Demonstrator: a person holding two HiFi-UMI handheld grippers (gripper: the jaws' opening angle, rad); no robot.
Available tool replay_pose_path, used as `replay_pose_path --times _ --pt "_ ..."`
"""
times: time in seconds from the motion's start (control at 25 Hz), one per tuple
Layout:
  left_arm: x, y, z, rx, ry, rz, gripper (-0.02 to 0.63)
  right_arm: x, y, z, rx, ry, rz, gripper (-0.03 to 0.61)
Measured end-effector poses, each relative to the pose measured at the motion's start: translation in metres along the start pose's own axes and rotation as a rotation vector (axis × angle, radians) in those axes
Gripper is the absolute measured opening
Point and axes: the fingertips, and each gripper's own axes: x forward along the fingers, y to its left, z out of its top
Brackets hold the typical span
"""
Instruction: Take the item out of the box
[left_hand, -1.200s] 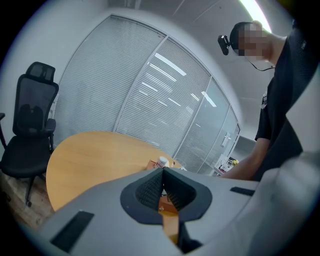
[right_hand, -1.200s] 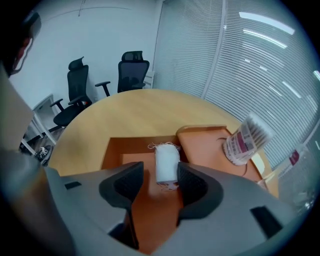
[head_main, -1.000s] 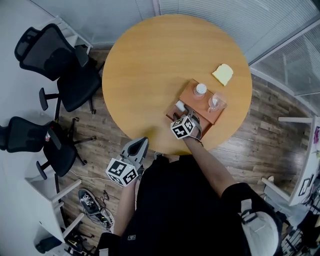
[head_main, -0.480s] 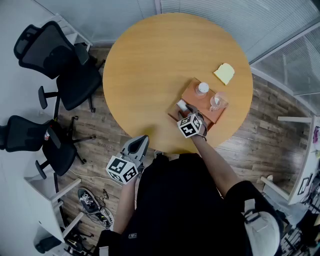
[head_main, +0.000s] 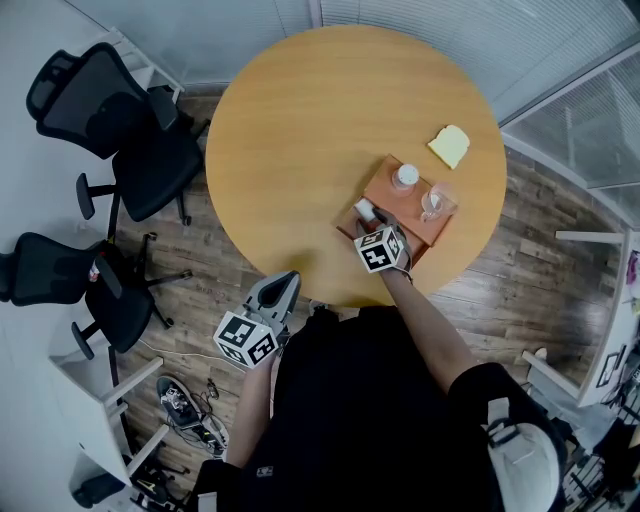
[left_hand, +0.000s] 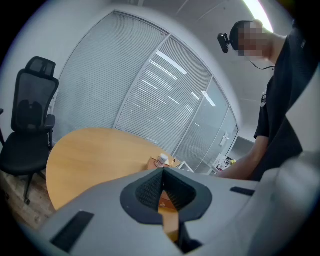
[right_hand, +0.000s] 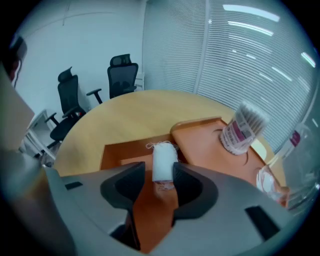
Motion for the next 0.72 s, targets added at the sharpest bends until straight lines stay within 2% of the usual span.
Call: replay_pose_path --times 0.12,0.2,0.28,0.36,0.52,0.72 --pt "0.002 0.000 0.000 0.001 0.001 -0.004 0.006 -0.009 0.000 0.000 0.030 -0.009 0.076 0.118" --pt "0.003 0.000 0.000 0.002 0.002 -0.006 0.006 -0.014 0.006 -0.002 0.011 -0.018 0.115 0.100" --pt "0.004 0.001 0.001 0.004 0.002 -0.008 0.006 -0.016 0.008 -0.004 -0.003 -0.028 0.112 0.100" --pt "0.005 0.001 0.002 0.007 0.003 -0.012 0.006 -0.014 0.005 -0.008 0.008 -0.023 0.082 0.112" --pt "0.006 0.000 0.003 0.009 0.010 -0.018 0.006 -0.008 -0.002 -0.011 0.085 0.005 0.059 0.185" --pt "0.005 0.000 0.001 0.007 0.015 -0.018 0.006 0.003 0.004 -0.005 0.153 0.017 0.082 0.190"
